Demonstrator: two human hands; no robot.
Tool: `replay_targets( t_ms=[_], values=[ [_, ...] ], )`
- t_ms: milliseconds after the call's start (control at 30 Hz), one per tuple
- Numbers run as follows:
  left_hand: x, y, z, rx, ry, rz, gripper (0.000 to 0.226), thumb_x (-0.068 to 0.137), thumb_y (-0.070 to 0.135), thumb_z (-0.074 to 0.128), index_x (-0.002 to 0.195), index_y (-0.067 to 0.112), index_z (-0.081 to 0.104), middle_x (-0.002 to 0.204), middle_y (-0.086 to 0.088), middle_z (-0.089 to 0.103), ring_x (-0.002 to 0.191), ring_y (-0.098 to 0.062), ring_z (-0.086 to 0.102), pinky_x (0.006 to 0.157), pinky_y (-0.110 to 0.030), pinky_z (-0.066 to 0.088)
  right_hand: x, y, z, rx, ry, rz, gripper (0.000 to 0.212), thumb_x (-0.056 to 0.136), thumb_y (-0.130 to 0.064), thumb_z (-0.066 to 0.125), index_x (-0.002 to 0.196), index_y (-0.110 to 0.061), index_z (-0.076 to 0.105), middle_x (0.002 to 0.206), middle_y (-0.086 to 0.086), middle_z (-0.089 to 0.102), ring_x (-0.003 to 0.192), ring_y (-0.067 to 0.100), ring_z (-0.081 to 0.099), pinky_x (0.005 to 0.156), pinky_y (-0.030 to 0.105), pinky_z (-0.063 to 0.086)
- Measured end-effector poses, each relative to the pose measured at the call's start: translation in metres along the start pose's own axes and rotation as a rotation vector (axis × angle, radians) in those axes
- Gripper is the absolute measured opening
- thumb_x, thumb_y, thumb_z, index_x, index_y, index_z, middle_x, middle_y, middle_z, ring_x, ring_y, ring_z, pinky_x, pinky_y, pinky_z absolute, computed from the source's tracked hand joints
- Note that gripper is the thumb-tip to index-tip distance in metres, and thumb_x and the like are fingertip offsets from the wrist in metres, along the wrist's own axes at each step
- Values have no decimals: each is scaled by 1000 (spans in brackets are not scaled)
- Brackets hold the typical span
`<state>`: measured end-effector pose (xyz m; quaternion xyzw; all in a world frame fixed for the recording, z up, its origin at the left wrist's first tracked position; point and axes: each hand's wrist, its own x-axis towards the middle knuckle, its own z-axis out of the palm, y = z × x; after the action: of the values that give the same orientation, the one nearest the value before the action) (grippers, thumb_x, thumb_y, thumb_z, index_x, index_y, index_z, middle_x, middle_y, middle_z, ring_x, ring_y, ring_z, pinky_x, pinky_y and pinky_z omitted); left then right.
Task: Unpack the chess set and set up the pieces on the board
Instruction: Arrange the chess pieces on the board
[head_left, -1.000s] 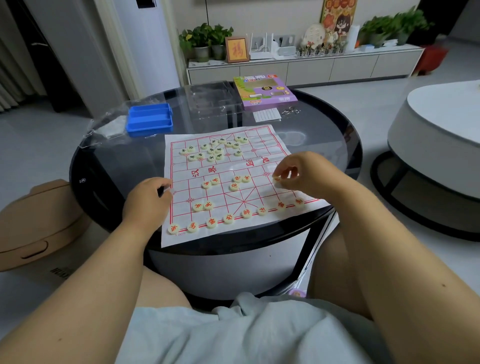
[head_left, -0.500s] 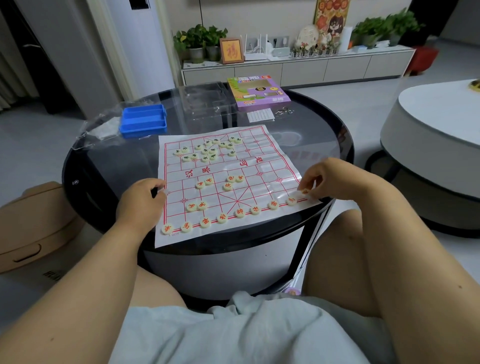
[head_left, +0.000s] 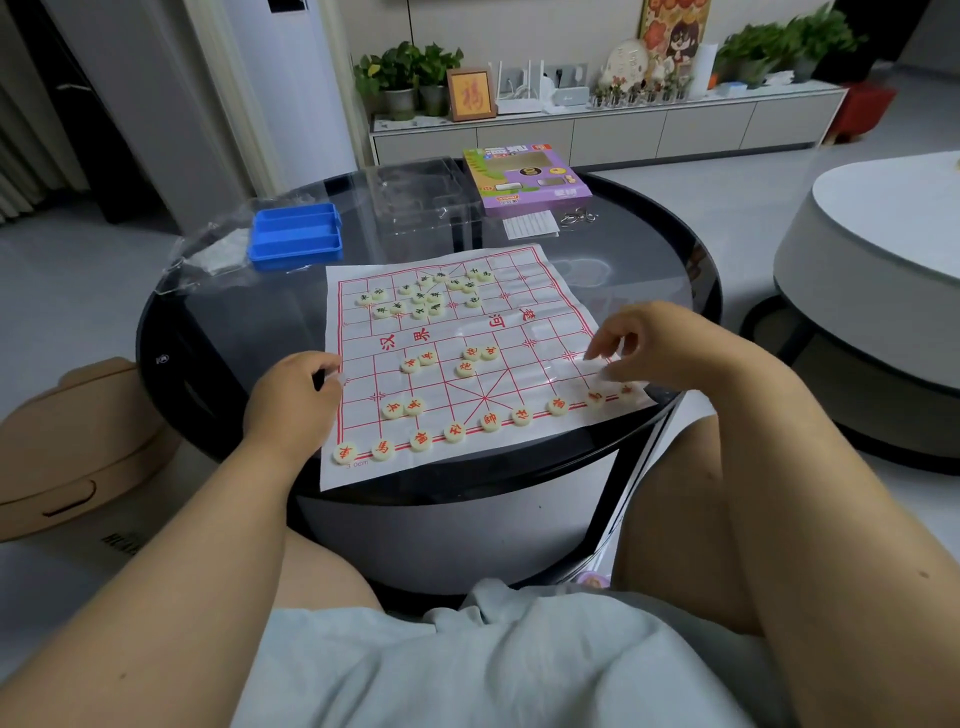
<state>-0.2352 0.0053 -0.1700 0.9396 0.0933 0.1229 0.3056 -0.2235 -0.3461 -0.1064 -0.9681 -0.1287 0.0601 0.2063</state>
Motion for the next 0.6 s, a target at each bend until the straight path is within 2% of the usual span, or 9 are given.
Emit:
replay_targets(
  t_ms=[100,167,267,400,500,600],
  values=[
    [0,0,0,-4,5,0,27,97,21,53,123,15,60,123,-2,60,90,-12,55,52,-19,42,10,-16,6,27,74,-76,14,82,-24,71,95,-30,68,90,-12,59,77,4,54,62,16,40],
    [0,0,0,-16,5,1,27,97,21,54,123,15,60,122,-2,61,89,-12,56,53,-20,43,18,-28,13,42,97,-101,12,83,-24,70,94,-29,69,89,-12,60,79,6,55,63,17,42],
    [2,-2,1,-18,14,7,27,97,21,54,123,16,61,122,-1,61,90,-12,56,55,-20,44,26,-44,25,48,126,-118,13,84,-22,69,97,-26,71,91,-10,61,82,7,57,69,18,46],
    [4,-5,2,-15,21,5,28,96,22,55,123,17,60,121,1,60,90,-11,56,55,-19,44,36,-63,40,9,140,-131,16,85,-22,68,101,-22,71,91,-8,58,84,11,56,73,21,43],
    [4,-6,2,-17,20,3,27,96,23,56,122,17,60,119,2,60,89,-10,57,54,-19,44,46,-79,49,-50,100,-130,21,86,-27,65,106,-25,69,97,-4,63,86,15,55,83,32,47],
    [3,-5,2,-23,22,5,26,96,22,55,121,17,61,118,3,60,90,-10,57,54,-18,44,57,-90,57,-117,38,-136,25,88,-28,61,112,-27,66,102,-4,64,92,16,54,91,35,44]
  ],
)
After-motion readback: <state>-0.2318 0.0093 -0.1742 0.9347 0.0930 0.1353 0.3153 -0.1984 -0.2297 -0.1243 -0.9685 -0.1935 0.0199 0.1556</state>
